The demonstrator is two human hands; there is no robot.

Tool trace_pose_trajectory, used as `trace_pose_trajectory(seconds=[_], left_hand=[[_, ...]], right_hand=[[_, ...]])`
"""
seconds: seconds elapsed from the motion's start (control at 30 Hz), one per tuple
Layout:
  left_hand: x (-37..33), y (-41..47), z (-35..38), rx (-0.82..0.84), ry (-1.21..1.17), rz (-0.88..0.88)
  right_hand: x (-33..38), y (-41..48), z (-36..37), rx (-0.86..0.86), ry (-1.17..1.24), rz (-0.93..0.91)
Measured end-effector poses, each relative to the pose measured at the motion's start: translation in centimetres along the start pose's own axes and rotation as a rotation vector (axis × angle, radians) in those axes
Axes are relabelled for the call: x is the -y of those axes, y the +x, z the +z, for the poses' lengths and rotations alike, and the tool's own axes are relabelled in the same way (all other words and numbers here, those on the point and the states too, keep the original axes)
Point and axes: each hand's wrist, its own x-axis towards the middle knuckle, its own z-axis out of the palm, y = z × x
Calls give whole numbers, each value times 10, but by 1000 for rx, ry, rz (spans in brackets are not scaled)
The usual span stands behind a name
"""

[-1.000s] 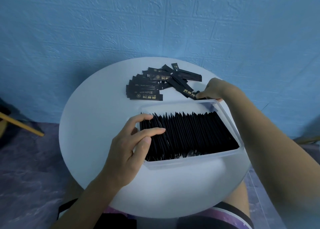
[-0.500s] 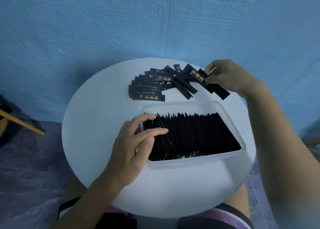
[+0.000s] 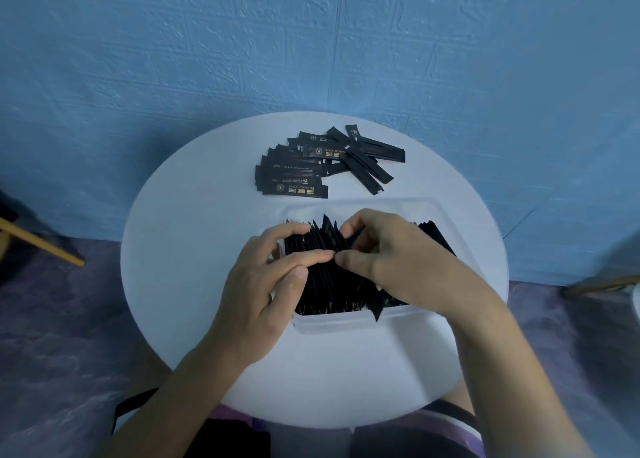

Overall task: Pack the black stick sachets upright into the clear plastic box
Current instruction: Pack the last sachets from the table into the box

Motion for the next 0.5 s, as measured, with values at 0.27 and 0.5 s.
trace_pose_trajectory(seconds=[0.27, 0.5], left_hand=[[-1, 0, 0, 2, -14, -8], [-2, 0, -1, 5, -11, -5]], right_hand=[[-4, 0, 3, 4, 10, -2], [-9, -2, -3, -58, 1, -22]])
